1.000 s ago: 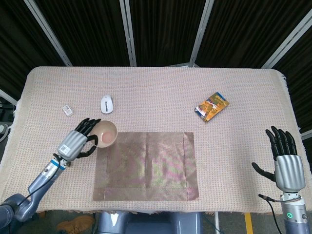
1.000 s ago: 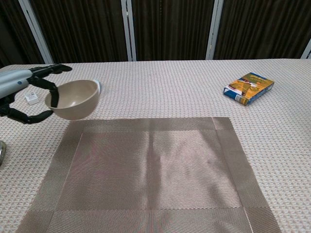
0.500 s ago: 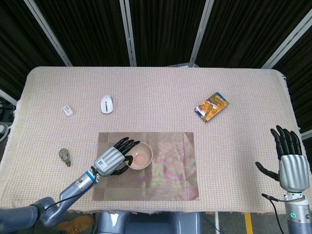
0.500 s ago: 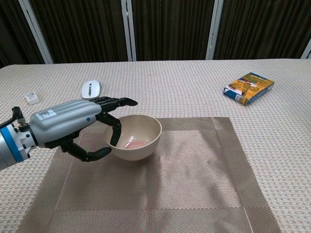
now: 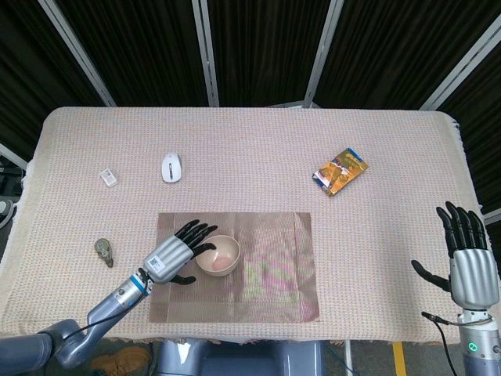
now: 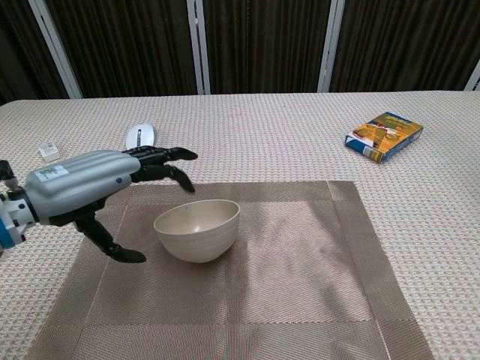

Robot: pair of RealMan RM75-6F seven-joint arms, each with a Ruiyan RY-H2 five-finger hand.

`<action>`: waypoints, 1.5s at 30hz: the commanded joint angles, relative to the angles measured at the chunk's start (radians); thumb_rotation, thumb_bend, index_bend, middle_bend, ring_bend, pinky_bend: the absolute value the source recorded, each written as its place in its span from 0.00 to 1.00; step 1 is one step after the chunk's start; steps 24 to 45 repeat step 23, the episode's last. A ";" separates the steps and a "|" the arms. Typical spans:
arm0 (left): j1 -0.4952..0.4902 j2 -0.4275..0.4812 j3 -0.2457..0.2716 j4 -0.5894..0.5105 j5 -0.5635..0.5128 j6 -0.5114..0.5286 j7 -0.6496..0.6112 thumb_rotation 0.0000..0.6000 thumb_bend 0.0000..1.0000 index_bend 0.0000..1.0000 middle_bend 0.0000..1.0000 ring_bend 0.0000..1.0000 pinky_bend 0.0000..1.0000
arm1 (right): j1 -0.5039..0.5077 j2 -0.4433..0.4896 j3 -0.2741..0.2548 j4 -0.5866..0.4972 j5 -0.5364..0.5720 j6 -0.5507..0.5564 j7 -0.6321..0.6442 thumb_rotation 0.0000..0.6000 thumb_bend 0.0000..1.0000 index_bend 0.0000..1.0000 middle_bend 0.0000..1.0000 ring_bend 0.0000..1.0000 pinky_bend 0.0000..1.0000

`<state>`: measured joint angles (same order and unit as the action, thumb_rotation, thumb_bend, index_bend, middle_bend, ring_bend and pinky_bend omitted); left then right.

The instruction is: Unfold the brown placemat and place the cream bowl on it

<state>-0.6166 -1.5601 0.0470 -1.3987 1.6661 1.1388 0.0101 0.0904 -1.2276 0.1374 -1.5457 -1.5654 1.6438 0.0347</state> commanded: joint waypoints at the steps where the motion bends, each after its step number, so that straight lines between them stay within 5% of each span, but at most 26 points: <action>1: 0.040 0.066 -0.012 -0.055 -0.020 0.065 0.030 1.00 0.00 0.00 0.00 0.00 0.00 | -0.001 0.002 -0.002 -0.004 -0.004 0.002 0.003 1.00 0.00 0.00 0.00 0.00 0.00; 10: 0.234 0.254 -0.057 -0.211 -0.169 0.302 0.165 1.00 0.00 0.00 0.00 0.00 0.00 | 0.000 0.011 -0.013 -0.005 -0.033 0.006 0.013 1.00 0.00 0.00 0.00 0.00 0.00; 18: 0.402 0.326 -0.048 -0.215 -0.213 0.485 0.169 1.00 0.00 0.00 0.00 0.00 0.00 | -0.010 0.040 -0.017 -0.023 -0.040 0.017 -0.027 1.00 0.00 0.00 0.00 0.00 0.00; 45: 0.426 0.352 -0.055 -0.221 -0.213 0.492 0.154 1.00 0.00 0.00 0.00 0.00 0.00 | -0.019 0.054 -0.016 -0.038 -0.030 0.022 -0.046 1.00 0.00 0.00 0.00 0.00 0.00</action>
